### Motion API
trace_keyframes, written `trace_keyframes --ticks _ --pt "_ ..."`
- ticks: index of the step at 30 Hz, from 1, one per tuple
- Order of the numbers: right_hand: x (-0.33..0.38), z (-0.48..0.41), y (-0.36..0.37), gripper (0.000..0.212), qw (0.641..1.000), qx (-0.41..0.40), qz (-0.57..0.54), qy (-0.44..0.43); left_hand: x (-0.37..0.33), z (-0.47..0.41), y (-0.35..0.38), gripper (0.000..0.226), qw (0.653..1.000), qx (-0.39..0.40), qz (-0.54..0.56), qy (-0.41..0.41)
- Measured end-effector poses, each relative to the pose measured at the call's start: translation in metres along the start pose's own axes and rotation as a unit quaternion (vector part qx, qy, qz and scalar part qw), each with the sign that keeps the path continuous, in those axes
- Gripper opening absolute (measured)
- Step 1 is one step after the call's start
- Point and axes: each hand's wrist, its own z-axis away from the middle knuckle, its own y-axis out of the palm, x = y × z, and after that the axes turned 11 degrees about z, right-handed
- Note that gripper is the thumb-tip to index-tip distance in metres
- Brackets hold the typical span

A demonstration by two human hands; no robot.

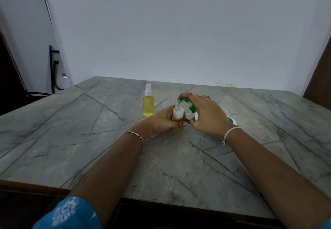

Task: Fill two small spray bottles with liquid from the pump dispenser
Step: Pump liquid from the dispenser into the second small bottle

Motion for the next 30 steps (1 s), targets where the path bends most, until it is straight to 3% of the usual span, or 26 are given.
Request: trace_keyframes --ticks 9,12,30 --pt "0.0032 -0.0013 -0.0011 0.061 1.000 -0.023 -0.002 0.001 0.0017 -0.0003 0.0016 0.054 1.000 -0.002 0.019 0.008" --pt "0.0030 -0.0011 0.0003 0.063 1.000 -0.022 0.003 0.002 0.0021 0.0003 0.0021 0.064 1.000 -0.002 0.023 0.010" --pt "-0.0033 -0.0018 -0.0036 0.071 0.999 0.032 -0.027 -0.005 -0.0010 0.0009 0.0035 0.063 1.000 -0.001 -0.005 0.017"
